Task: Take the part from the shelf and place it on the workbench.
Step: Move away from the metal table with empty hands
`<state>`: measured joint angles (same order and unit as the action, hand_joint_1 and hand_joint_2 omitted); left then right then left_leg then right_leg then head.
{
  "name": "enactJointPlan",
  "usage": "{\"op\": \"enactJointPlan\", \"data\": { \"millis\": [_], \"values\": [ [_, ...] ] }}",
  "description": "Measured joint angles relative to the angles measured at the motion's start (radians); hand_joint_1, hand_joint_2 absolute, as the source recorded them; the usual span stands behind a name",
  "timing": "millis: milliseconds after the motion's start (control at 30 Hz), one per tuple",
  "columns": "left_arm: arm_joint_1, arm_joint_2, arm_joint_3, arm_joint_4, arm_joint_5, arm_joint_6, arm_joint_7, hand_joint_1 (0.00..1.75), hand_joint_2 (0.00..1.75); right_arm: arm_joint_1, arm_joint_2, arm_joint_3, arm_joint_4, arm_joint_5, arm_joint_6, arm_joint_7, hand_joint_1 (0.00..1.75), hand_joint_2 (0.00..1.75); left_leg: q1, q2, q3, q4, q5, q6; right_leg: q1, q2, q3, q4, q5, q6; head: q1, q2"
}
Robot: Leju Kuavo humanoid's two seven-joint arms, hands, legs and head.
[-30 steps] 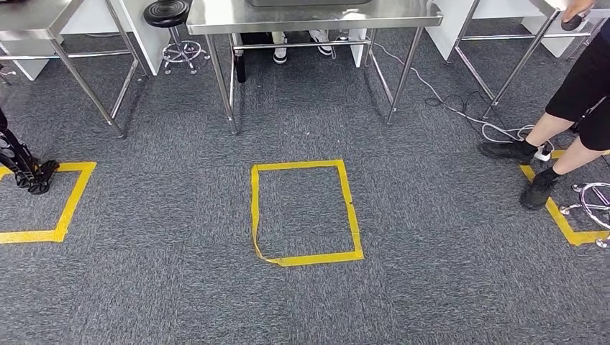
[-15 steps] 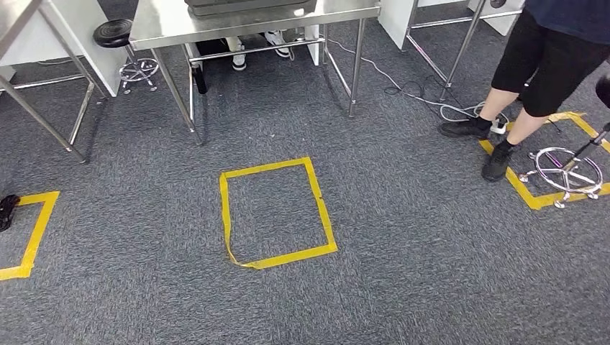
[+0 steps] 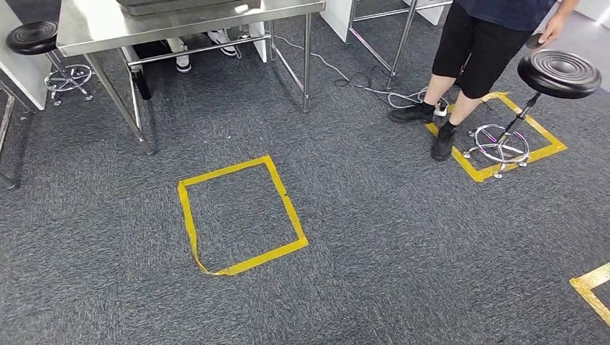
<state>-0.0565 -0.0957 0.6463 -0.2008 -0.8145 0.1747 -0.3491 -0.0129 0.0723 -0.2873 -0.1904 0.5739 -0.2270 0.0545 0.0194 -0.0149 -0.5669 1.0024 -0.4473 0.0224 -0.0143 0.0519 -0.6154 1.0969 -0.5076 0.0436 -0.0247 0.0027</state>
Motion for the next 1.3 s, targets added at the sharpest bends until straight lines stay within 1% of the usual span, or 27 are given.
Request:
{"op": "enactJointPlan", "data": {
  "millis": [67,100,133,167,200,233,267,333,400,467,533,600,633,667,700,767,833,900,933,967,1033,1100,1133,1167,1200,1267,1300],
  "values": [
    [0.001,0.000,0.002,0.000,0.000,0.001,0.000,0.00,0.00,-0.002,0.000,0.000,0.000,0.001,0.000,0.000,0.00,0.00,-0.004,0.029,-0.003,-0.001,0.001,0.003,0.000,-0.035,-0.066,0.134,-0.057,-0.003,0.003,0.000],
    [0.001,0.000,0.003,0.000,0.000,0.001,0.000,0.00,0.00,-0.002,0.000,0.000,0.000,0.001,0.000,0.000,0.00,0.00,-0.005,0.044,-0.004,0.000,0.001,0.004,0.000,-0.040,-0.086,0.178,-0.070,0.000,0.003,0.000],
    [0.001,0.000,0.003,0.000,-0.001,0.001,0.000,0.00,0.00,-0.001,-0.001,0.000,0.000,0.002,0.000,0.001,0.00,0.00,-0.006,0.058,-0.005,0.000,0.001,0.004,0.000,-0.043,-0.086,0.184,-0.067,0.007,0.003,0.000],
    [0.001,-0.001,0.004,0.000,-0.001,0.001,0.000,0.00,0.00,0.001,-0.001,0.000,0.000,0.002,0.000,0.001,0.00,0.00,-0.006,0.070,-0.005,0.000,0.001,0.003,0.000,-0.049,-0.063,0.145,-0.050,0.016,0.003,0.000],
    [0.001,-0.001,0.004,0.000,-0.001,0.000,0.000,0.00,0.00,0.001,-0.002,0.000,0.000,0.002,0.000,0.001,0.00,0.00,-0.007,0.082,-0.004,0.000,0.001,0.003,0.000,-0.064,-0.021,0.073,-0.024,0.024,0.004,0.000],
    [0.000,-0.002,0.005,0.000,-0.001,0.000,0.000,0.00,0.00,0.000,-0.003,0.000,0.000,0.003,0.000,0.002,0.00,0.00,-0.009,0.093,-0.003,0.001,0.000,0.001,0.001,-0.092,0.023,-0.006,-0.001,0.027,0.004,0.000],
    [0.000,-0.003,0.005,0.000,-0.002,0.000,-0.001,0.00,0.00,-0.003,-0.004,0.000,0.000,0.003,0.000,0.002,0.00,0.00,-0.013,0.103,0.000,0.001,-0.001,-0.002,0.003,-0.116,0.057,-0.068,0.018,0.026,0.003,0.000],
    [0.000,-0.003,0.005,0.000,-0.002,0.001,-0.001,0.00,0.00,-0.006,-0.004,0.000,0.000,0.003,0.001,0.002,0.00,0.00,-0.018,0.123,0.006,0.002,-0.004,-0.012,0.008,-0.137,0.079,-0.114,0.036,0.010,0.002,0.000],
    [-0.001,-0.003,0.005,0.000,-0.003,0.001,-0.001,0.00,0.00,-0.005,-0.004,0.000,0.000,0.004,0.002,0.004,0.00,0.00,-0.016,0.136,0.013,0.002,-0.006,-0.024,0.004,-0.111,0.078,-0.115,0.047,-0.005,0.001,0.000],
    [-0.001,-0.002,0.005,0.000,-0.004,0.001,-0.003,0.00,0.00,-0.003,-0.004,0.000,0.000,0.005,0.003,0.006,0.00,0.00,-0.010,0.095,0.003,0.037,-0.039,-0.037,-0.005,-0.087,0.081,-0.118,0.057,-0.019,0.000,0.000],
    [0.002,-0.002,0.005,0.000,-0.007,0.002,-0.004,0.00,0.00,-0.004,-0.004,0.000,0.000,0.007,0.003,0.007,0.00,0.00,-0.007,0.034,-0.040,0.150,-0.112,-0.044,-0.010,-0.064,0.078,-0.118,0.064,-0.027,-0.002,0.000],
    [0.005,-0.002,0.005,0.000,-0.010,0.002,-0.006,0.00,0.00,-0.003,-0.001,0.000,0.000,0.008,0.004,0.007,0.00,0.00,-0.006,0.015,-0.090,0.272,-0.165,-0.047,-0.009,-0.037,0.073,-0.116,0.067,-0.031,-0.002,0.000],
    [0.005,-0.002,0.005,0.000,-0.011,0.002,-0.007,0.00,0.00,-0.002,0.000,0.000,0.000,0.009,0.005,0.007,0.00,0.00,-0.005,0.012,-0.097,0.292,-0.164,-0.049,-0.009,-0.022,0.072,-0.114,0.067,-0.031,-0.002,0.000],
    [0.006,-0.002,0.005,0.000,-0.012,0.002,-0.009,0.00,0.00,0.000,0.001,0.000,0.001,0.009,0.006,0.007,0.00,0.00,-0.003,0.011,-0.085,0.271,-0.142,-0.050,-0.010,-0.007,0.072,-0.112,0.067,-0.030,-0.002,0.000],
    [0.005,-0.001,0.005,0.000,-0.012,0.002,-0.011,0.00,0.00,0.000,0.002,0.000,0.001,0.009,0.006,0.007,0.00,0.00,0.002,0.003,-0.057,0.215,-0.107,-0.051,-0.012,0.007,0.072,-0.108,0.066,-0.029,-0.002,0.000],
    [0.007,0.000,0.005,0.001,-0.014,0.001,-0.016,0.00,0.00,-0.001,0.003,0.000,0.001,0.010,0.007,0.007,0.00,0.00,0.013,-0.049,0.005,0.086,-0.055,-0.055,-0.013,0.035,0.065,-0.096,0.064,-0.021,-0.002,0.000],
    [0.007,0.000,0.005,0.002,-0.018,0.001,-0.021,0.00,0.00,-0.003,0.004,0.000,0.000,0.010,0.008,0.007,0.00,0.00,0.016,-0.086,0.024,0.033,-0.046,-0.051,-0.013,0.059,0.048,-0.089,0.066,-0.004,-0.003,0.000],
    [0.005,0.000,0.005,0.002,-0.022,0.001,-0.027,0.00,0.00,-0.001,0.004,0.000,0.001,0.010,0.009,0.007,0.00,0.00,0.010,-0.068,0.019,0.030,-0.043,-0.036,-0.016,0.080,0.032,-0.092,0.075,0.012,-0.003,0.000],
    [0.005,0.000,0.005,0.002,-0.023,0.001,-0.029,0.00,0.00,0.001,0.003,0.000,0.001,0.010,0.009,0.007,0.00,0.00,0.010,-0.055,0.017,0.027,-0.039,-0.027,-0.016,0.070,0.023,-0.088,0.074,0.017,-0.003,0.000],
    [0.004,0.000,0.005,0.002,-0.024,0.000,-0.032,0.00,0.00,0.002,0.003,0.000,0.001,0.010,0.009,0.007,0.00,0.00,0.010,-0.042,0.016,0.024,-0.035,-0.017,-0.013,0.046,0.007,-0.066,0.064,0.017,-0.001,0.000],
    [0.005,0.000,0.005,0.002,-0.025,0.000,-0.034,0.00,0.00,0.000,0.003,0.000,0.001,0.011,0.009,0.007,0.00,0.00,0.007,-0.011,0.011,0.021,-0.030,-0.003,-0.009,-0.016,-0.049,0.038,0.016,0.010,0.004,0.000],
    [0.006,0.000,0.005,0.002,-0.030,-0.002,-0.035,0.00,0.00,-0.003,0.004,0.000,0.001,0.011,0.010,0.007,0.00,0.00,0.001,0.023,0.005,0.021,-0.029,0.001,-0.009,-0.039,-0.111,0.168,-0.033,0.007,0.007,0.000],
    [0.007,0.000,0.005,0.002,-0.035,-0.003,-0.035,0.00,0.00,-0.002,0.003,0.000,0.001,0.011,0.011,0.007,0.00,0.00,-0.001,0.038,0.003,0.021,-0.029,0.002,-0.009,-0.042,-0.122,0.198,-0.042,0.010,0.007,0.000],
    [0.007,0.000,0.004,0.002,-0.041,-0.004,-0.034,0.00,0.00,-0.001,0.002,0.000,0.001,0.011,0.012,0.008,0.00,0.00,-0.002,0.052,0.002,0.021,-0.028,0.002,-0.009,-0.045,-0.110,0.187,-0.035,0.015,0.007,0.000],
    [0.007,-0.001,0.004,0.002,-0.047,-0.004,-0.033,0.00,0.00,0.001,0.000,0.000,0.001,0.010,0.013,0.008,0.00,0.00,-0.003,0.065,0.002,0.021,-0.028,0.002,-0.008,-0.052,-0.075,0.134,-0.017,0.022,0.007,0.000],
    [0.007,-0.004,0.003,0.002,-0.054,-0.003,-0.025,0.00,0.00,0.001,-0.002,0.000,0.001,0.010,0.016,0.007,0.00,0.00,-0.007,0.087,0.005,0.021,-0.029,-0.001,-0.004,-0.092,0.018,-0.018,0.024,0.026,0.008,0.000],
    [0.007,-0.006,0.002,0.002,-0.055,-0.002,-0.022,0.00,0.00,-0.001,-0.003,0.000,0.001,0.010,0.016,0.007,0.00,0.00,-0.009,0.097,0.007,0.021,-0.029,-0.005,-0.001,-0.108,0.049,-0.070,0.038,0.023,0.007,0.000]
  ]
}}
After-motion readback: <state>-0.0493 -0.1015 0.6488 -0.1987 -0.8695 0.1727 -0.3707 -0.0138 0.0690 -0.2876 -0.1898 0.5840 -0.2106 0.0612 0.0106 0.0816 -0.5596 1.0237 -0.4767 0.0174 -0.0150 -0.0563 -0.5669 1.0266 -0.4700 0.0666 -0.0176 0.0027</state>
